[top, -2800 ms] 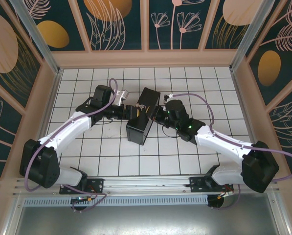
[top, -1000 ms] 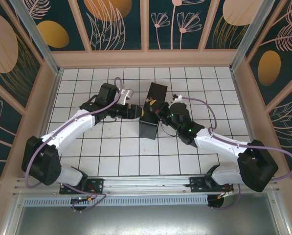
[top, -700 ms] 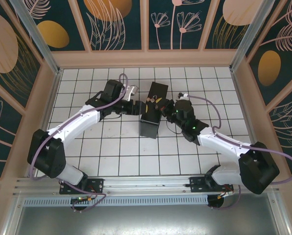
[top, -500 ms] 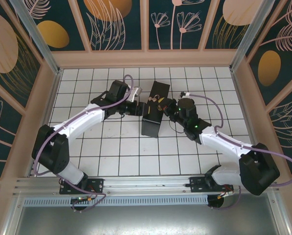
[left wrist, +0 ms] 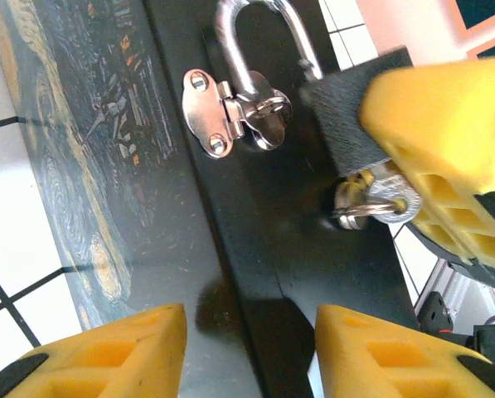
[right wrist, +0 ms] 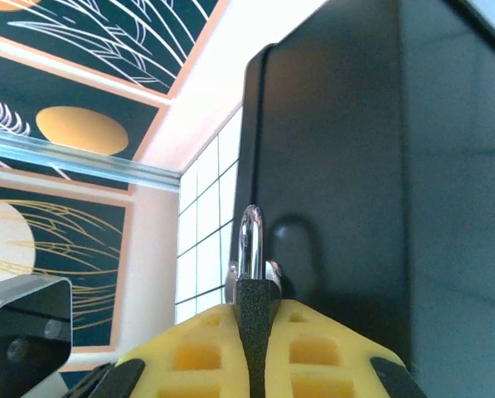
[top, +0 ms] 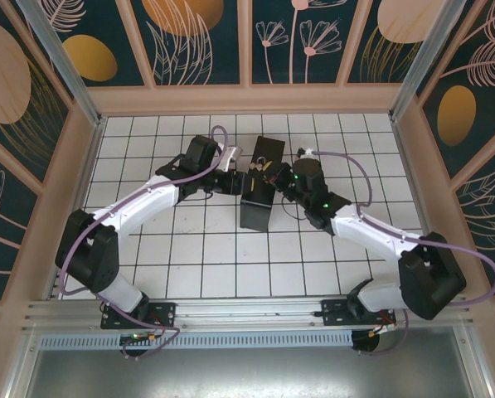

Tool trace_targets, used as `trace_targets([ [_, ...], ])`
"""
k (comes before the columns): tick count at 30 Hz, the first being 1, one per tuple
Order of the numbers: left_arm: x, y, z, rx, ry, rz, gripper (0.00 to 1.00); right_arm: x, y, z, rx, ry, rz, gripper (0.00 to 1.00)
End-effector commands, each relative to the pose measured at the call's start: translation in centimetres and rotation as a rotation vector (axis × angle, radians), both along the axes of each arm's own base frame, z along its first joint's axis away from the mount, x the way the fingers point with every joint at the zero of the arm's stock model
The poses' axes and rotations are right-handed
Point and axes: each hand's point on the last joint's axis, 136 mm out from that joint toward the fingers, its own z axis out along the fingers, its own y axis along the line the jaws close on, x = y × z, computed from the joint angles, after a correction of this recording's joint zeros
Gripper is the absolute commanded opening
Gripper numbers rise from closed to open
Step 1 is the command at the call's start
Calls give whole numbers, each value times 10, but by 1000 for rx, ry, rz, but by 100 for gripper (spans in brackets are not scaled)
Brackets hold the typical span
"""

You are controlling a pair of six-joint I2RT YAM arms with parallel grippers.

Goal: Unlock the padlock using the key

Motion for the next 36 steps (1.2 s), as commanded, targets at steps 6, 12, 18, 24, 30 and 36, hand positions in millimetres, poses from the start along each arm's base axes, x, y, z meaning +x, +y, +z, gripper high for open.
trace_targets([
  [6,-10,2,-24,40,45,-19,45,5,22,13,-123,-90,-12,1],
  [12,-3,3,-13,27,24,-1,48,15,-21,36,-79,-146,-75,1],
  [18,8,11,3,11,-2,33,54,13,-61,59,-124,-176,-110,2],
  [24,19,24,21,19,-45,73,58,4,-151,-18,-236,-34,-270,3],
  [30,15,31,31,48,-72,66,62,-11,-181,-105,-234,79,-297,7],
  [36,7,39,30,59,-68,93,63,-15,-178,-138,-242,142,-263,11],
])
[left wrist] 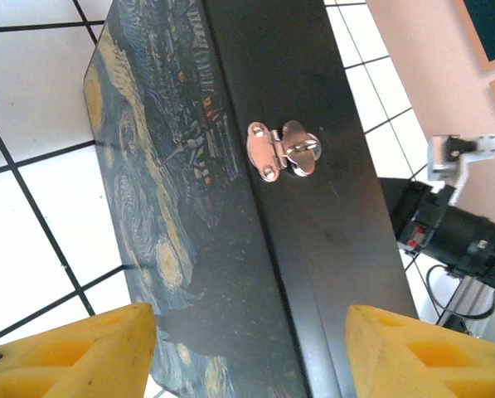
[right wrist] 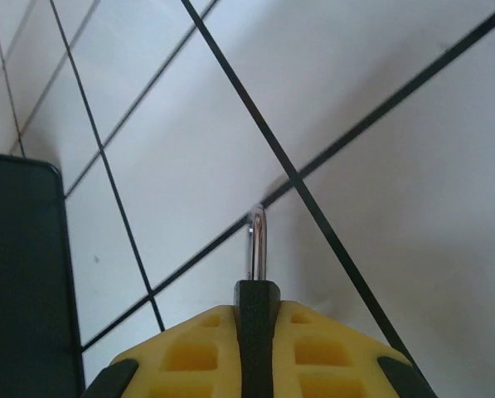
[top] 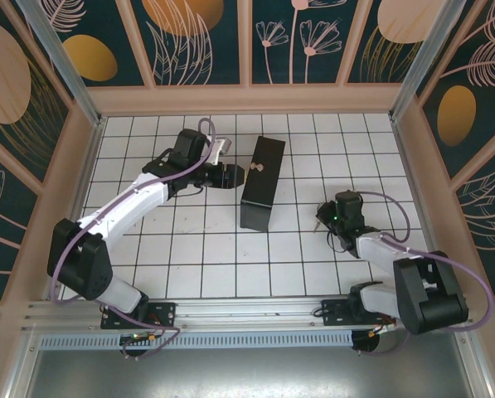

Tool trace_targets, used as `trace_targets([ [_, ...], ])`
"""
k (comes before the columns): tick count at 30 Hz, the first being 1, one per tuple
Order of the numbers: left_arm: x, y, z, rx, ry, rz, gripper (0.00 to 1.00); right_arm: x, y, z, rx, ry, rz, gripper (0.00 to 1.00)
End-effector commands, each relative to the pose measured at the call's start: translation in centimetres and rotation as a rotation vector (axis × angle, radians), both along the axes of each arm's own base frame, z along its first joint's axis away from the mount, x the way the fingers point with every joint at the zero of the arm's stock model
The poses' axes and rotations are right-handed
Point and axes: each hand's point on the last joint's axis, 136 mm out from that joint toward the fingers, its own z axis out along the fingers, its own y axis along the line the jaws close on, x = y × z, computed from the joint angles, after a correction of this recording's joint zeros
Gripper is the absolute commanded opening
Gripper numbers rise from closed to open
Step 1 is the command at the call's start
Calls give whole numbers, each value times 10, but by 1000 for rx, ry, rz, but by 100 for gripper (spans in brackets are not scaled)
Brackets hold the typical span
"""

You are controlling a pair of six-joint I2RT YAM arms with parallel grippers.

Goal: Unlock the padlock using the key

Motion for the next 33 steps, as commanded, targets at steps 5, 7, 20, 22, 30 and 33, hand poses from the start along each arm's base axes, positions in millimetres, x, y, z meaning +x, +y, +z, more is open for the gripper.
trace_targets([
  [5,-9,6,2,37,-23,2,63,24,12,23,54,-108,65,14],
  [7,-10,4,1,59,-25,-3,62,23,12,19,51,-91,78,13],
  [20,-8,9,2,86,-40,13,67,22,-11,43,-68,-51,70,49],
  [22,-10,10,-1,96,-32,13,68,29,-8,74,-72,-125,94,48],
  [30,19,-25,22,-98,-37,-14,67,43,97,129,-4,-210,356,23],
  [33,27,-40,19,-150,-14,-45,65,49,109,102,46,-172,372,15],
])
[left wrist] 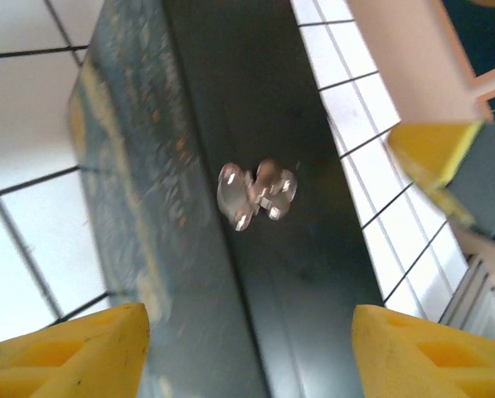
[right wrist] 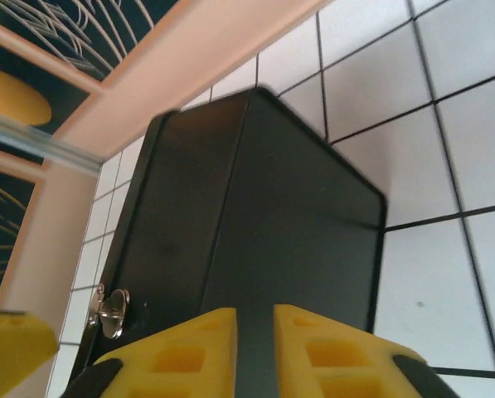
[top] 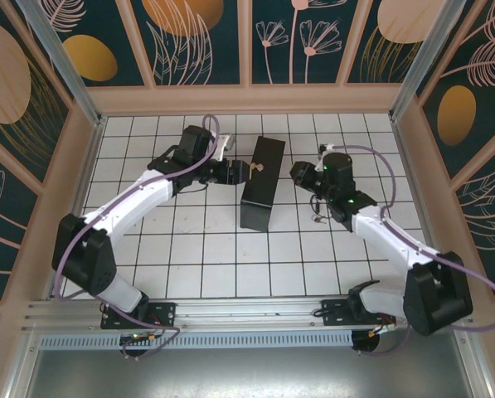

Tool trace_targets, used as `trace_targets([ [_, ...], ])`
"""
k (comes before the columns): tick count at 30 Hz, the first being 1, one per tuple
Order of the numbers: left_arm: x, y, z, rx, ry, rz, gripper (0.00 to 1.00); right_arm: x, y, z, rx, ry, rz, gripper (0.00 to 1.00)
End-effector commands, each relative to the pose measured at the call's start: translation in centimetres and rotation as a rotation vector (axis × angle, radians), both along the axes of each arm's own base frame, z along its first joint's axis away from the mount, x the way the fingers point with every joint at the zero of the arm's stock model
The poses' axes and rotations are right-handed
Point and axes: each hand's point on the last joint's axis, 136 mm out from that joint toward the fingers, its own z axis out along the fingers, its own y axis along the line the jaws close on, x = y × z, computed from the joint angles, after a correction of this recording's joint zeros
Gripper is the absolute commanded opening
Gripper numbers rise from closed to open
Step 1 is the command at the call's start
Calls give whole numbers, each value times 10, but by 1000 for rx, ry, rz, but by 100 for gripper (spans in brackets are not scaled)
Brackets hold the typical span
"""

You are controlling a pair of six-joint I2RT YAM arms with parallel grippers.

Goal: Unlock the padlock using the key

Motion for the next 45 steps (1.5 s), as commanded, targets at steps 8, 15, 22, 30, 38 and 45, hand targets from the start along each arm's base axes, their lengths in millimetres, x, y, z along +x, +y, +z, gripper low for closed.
trace_targets([
  [8,12,-31,8,-93,6,-79,65,-8,39,-71,142,127,93,11],
  [15,0,-38,16,-157,16,-115,64,-10,89,-96,266,191,189,10],
  [22,-4,-34,30,-159,-13,-117,64,8,140,-110,316,220,249,11],
  [30,3,-23,8,-102,2,-59,64,3,121,-134,283,337,192,25],
  [38,20,-24,2,-110,-8,-44,64,-41,39,-164,57,457,89,34],
  [45,34,-18,-10,-66,-10,-6,64,-37,23,-145,-63,414,98,35],
])
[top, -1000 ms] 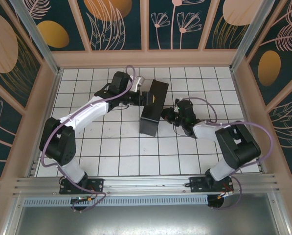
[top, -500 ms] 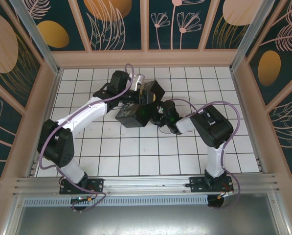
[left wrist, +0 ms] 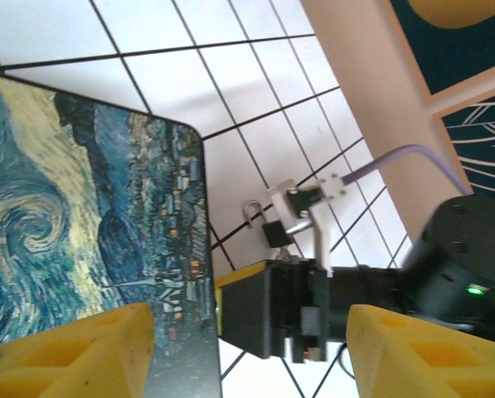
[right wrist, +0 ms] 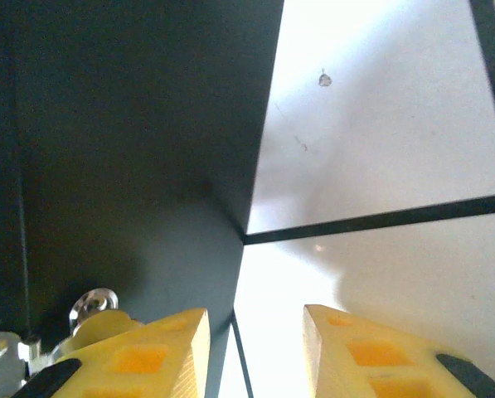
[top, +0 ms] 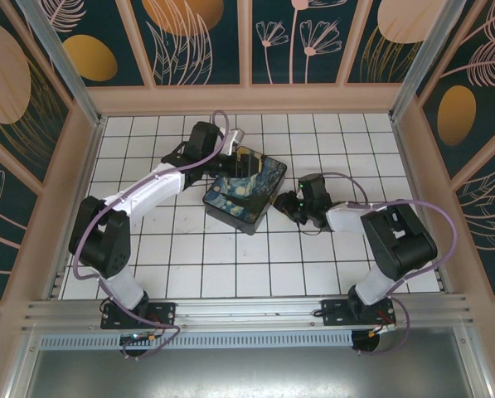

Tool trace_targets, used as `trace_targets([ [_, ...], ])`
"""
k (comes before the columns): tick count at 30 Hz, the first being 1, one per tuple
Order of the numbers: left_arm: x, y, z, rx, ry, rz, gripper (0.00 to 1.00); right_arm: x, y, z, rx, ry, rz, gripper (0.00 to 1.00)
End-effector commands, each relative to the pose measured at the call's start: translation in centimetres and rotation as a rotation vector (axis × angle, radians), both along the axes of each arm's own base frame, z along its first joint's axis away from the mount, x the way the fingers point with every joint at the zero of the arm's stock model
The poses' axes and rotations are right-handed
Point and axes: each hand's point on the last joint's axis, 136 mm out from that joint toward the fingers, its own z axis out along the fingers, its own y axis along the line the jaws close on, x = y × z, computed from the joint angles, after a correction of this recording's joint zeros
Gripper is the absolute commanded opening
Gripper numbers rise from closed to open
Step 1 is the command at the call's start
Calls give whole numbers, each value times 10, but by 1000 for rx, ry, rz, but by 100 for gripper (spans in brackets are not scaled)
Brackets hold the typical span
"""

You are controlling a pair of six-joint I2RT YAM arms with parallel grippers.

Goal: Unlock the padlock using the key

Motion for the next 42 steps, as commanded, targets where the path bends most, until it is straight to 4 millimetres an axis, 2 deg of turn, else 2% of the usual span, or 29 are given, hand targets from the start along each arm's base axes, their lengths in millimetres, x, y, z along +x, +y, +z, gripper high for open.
trace_targets([
  [1,15,10,5,21,-37,41,64,0,-9,12,-100,-36,42,35],
  [3,23,26,1,40,-35,89,66,0,-14,19,-134,-50,67,36],
  [4,27,39,10,52,-67,131,68,1,-18,25,-163,-66,86,39],
  [6,41,69,4,144,-115,232,72,7,-33,36,-257,-109,99,47],
  [7,47,84,2,193,-145,284,80,13,-41,46,-307,-153,107,65],
  [8,52,101,1,235,-177,337,95,19,-49,57,-353,-209,102,97],
  [10,65,143,-3,332,-224,498,99,35,-76,78,-439,-304,33,99],
  [12,74,189,-6,358,-254,658,99,54,-119,94,-533,-395,-84,99],
  [14,76,246,-11,430,-363,846,99,64,-158,108,-634,-554,-156,99],
  [16,67,288,-16,518,-456,959,99,60,-186,120,-719,-720,-205,99],
  [17,58,300,-20,562,-501,954,99,55,-202,123,-748,-770,-246,99],
  [18,49,309,-23,612,-537,959,99,50,-218,122,-761,-766,-299,99],
  [20,26,330,-39,724,-563,972,98,40,-251,104,-762,-703,-362,99],
  [22,9,339,-54,713,-580,982,99,30,-262,98,-719,-766,-425,99],
  [24,-1,346,-61,661,-634,1033,98,20,-265,105,-637,-892,-517,99],
  [25,0,347,-62,626,-661,1043,98,23,-266,109,-597,-920,-553,99],
  [26,5,346,-63,628,-653,1029,97,33,-254,112,-595,-950,-480,99],
  [28,9,339,-48,578,-768,1009,98,53,-239,103,-653,-940,-386,99],
  [29,13,340,-49,575,-778,1010,97,59,-228,90,-654,-930,-320,99],
  [30,15,338,-62,582,-756,980,96,58,-221,86,-657,-959,-301,99],
  [31,12,342,-56,525,-803,1006,95,48,-227,88,-656,-976,-337,99],
  [32,4,345,-64,503,-783,994,95,42,-232,92,-645,-992,-373,99],
  [33,2,349,-58,483,-817,1033,96,40,-234,95,-628,-1007,-382,99],
  [35,8,336,-63,497,-801,935,99,50,-230,90,-624,-977,-340,99],
  [38,5,351,-61,506,-790,1035,99,52,-227,88,-639,-969,-326,99],
  [42,6,345,-61,503,-800,995,99,51,-229,88,-640,-966,-338,99],
])
